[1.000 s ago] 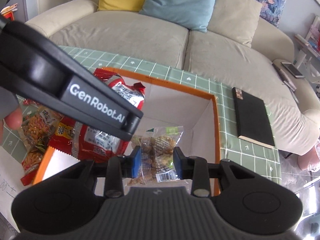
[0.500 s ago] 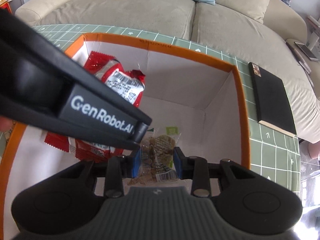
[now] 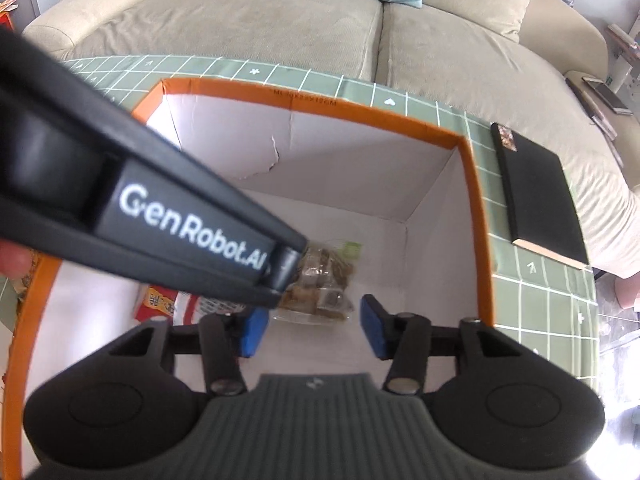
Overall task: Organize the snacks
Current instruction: 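Open both grippers to drop the packets and withdraw from the box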
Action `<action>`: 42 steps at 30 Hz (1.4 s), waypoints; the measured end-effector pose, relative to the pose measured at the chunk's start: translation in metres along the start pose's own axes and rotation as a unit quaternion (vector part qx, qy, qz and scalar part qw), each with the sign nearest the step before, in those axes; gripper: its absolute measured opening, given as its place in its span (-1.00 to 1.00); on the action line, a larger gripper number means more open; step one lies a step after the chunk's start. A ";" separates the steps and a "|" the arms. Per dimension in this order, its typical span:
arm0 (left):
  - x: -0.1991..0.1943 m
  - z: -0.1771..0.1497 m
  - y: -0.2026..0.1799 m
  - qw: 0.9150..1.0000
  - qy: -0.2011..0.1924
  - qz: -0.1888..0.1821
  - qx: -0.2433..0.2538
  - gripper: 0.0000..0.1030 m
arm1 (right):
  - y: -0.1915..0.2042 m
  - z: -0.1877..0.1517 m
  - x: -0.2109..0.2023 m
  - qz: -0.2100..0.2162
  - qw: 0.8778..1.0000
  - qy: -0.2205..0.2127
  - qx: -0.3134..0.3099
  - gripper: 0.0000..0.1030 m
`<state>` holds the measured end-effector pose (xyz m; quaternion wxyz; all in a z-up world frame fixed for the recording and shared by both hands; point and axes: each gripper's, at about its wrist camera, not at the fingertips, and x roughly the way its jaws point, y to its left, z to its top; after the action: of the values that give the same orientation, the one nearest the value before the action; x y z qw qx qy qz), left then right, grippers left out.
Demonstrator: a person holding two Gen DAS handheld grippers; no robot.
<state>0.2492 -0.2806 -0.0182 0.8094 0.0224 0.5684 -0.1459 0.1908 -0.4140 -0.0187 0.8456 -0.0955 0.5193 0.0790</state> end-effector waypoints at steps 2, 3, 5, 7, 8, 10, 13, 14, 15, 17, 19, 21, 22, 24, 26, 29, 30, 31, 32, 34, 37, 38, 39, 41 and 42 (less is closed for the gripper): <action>-0.011 -0.001 0.004 1.000 -0.009 -0.006 -0.005 0.73 | 0.003 0.003 -0.006 -0.004 1.000 -0.005 0.001 0.12; -0.017 -0.002 0.006 1.000 -0.014 -0.012 -0.005 0.73 | 0.002 0.004 -0.010 -0.005 1.000 -0.006 0.002 0.13; -0.030 -0.004 0.010 1.000 -0.024 -0.015 -0.005 0.73 | 0.003 0.005 -0.019 -0.008 1.000 -0.007 0.007 0.20; -0.042 -0.007 0.015 0.999 -0.036 -0.013 -0.001 0.73 | 0.003 0.005 -0.026 -0.012 1.000 -0.009 0.010 0.23; -0.048 -0.008 0.018 0.999 -0.041 -0.013 0.002 0.73 | 0.005 0.006 -0.030 -0.018 1.000 -0.009 0.011 0.24; -0.062 -0.010 0.024 0.998 -0.054 -0.009 0.009 0.73 | 0.007 0.001 -0.039 -0.027 0.999 -0.015 0.013 0.24; -0.086 -0.017 0.034 0.996 -0.086 -0.003 0.021 0.73 | 0.010 -0.001 -0.061 -0.023 0.999 -0.041 0.026 0.24; -0.095 -0.021 0.039 0.995 -0.099 0.000 0.021 0.73 | 0.012 -0.002 -0.068 -0.021 0.998 -0.053 0.033 0.24; -0.102 -0.026 0.045 0.994 -0.111 0.002 0.019 0.73 | 0.014 -0.003 -0.076 -0.021 0.997 -0.066 0.044 0.27; -0.114 -0.036 0.056 0.992 -0.125 0.005 0.020 0.73 | 0.023 -0.005 -0.092 -0.019 0.994 -0.088 0.064 0.31; -0.123 -0.047 0.068 0.990 -0.137 0.011 0.022 0.73 | 0.035 -0.008 -0.104 -0.010 0.991 -0.108 0.078 0.31; -0.132 -0.059 0.081 0.988 -0.149 0.019 0.023 0.73 | 0.049 -0.011 -0.116 0.001 0.989 -0.125 0.084 0.31; -0.136 -0.066 0.088 0.988 -0.155 0.020 0.023 0.73 | 0.058 -0.012 -0.122 0.006 0.988 -0.133 0.084 0.31; -0.144 -0.078 0.102 0.985 -0.168 0.018 0.022 0.73 | 0.077 -0.016 -0.131 0.012 0.985 -0.150 0.081 0.31; -0.150 -0.093 0.116 0.983 -0.180 0.019 0.022 0.73 | 0.096 -0.020 -0.138 0.015 0.983 -0.166 0.076 0.31; -0.153 -0.112 0.135 0.981 -0.191 0.024 0.019 0.73 | 0.121 -0.030 -0.144 0.019 0.979 -0.188 0.078 0.31; -0.153 -0.119 0.141 0.981 -0.193 0.027 0.020 0.73 | 0.130 -0.036 -0.146 0.018 0.977 -0.196 0.082 0.31; -0.153 -0.126 0.147 0.980 -0.196 0.032 0.024 0.73 | 0.137 -0.040 -0.147 0.018 0.975 -0.203 0.087 0.31; -0.152 -0.133 0.153 0.979 -0.199 0.038 0.026 0.73 | 0.145 -0.043 -0.149 0.019 0.973 -0.208 0.094 0.31; -0.151 -0.148 0.164 0.978 -0.204 0.045 0.027 0.73 | 0.158 -0.052 -0.149 0.024 0.970 -0.216 0.108 0.31; -0.146 -0.168 0.178 0.978 -0.205 0.040 0.021 0.73 | 0.177 -0.065 -0.144 0.019 0.968 -0.219 0.118 0.31; -0.143 -0.174 0.181 0.978 -0.205 0.038 0.020 0.73 | 0.184 -0.069 -0.142 0.015 0.968 -0.219 0.120 0.31; -0.140 -0.179 0.185 0.978 -0.205 0.037 0.018 0.72 | 0.190 -0.073 -0.139 0.010 0.968 -0.218 0.122 0.31; -0.131 -0.188 0.191 0.978 -0.203 0.043 0.017 0.65 | 0.199 -0.081 -0.133 -0.002 0.969 -0.214 0.127 0.31; -0.126 -0.192 0.192 0.978 -0.201 0.047 0.017 0.64 | 0.203 -0.086 -0.130 -0.003 0.969 -0.210 0.128 0.31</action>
<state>0.0846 -0.0312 0.0062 0.9125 0.0337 0.3901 -0.1188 0.0109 -0.2424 0.0434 0.9412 0.0309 0.3353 0.0270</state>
